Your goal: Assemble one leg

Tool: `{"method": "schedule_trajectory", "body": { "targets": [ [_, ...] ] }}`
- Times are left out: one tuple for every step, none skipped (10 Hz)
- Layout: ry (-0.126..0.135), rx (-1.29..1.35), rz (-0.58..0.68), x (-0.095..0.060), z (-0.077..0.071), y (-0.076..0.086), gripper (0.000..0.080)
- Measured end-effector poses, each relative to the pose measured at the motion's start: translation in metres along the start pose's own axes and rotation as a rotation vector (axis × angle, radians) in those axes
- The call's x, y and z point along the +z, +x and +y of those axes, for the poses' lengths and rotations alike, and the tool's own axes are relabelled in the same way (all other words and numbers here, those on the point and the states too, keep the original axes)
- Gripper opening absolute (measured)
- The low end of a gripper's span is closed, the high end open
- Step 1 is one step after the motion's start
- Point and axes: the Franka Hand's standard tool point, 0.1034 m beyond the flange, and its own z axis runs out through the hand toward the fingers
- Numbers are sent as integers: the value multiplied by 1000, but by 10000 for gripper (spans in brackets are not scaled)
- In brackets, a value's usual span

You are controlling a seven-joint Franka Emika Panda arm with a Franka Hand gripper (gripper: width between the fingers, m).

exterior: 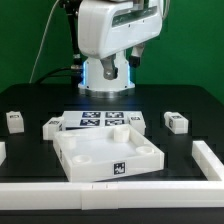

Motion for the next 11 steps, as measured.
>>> {"method": "schedule_trajectory", "body": {
  "targets": [
    [0,-1,0,0,0,0,650],
    [0,-1,0,0,0,0,650],
    [0,-1,0,0,0,0,650],
    [0,-1,0,0,0,0,650],
    [1,0,0,0,0,0,650],
    [1,0,0,1,0,0,650],
    [-16,-47,16,2,1,0,650],
    [-55,-147,59,16,-4,-7,650],
    [-60,-226,71,30,-12,-20,650],
    [-67,-304,77,40,-14,-27,650],
    [-83,-394,82,49,-13,-32,650]
  ]
}}
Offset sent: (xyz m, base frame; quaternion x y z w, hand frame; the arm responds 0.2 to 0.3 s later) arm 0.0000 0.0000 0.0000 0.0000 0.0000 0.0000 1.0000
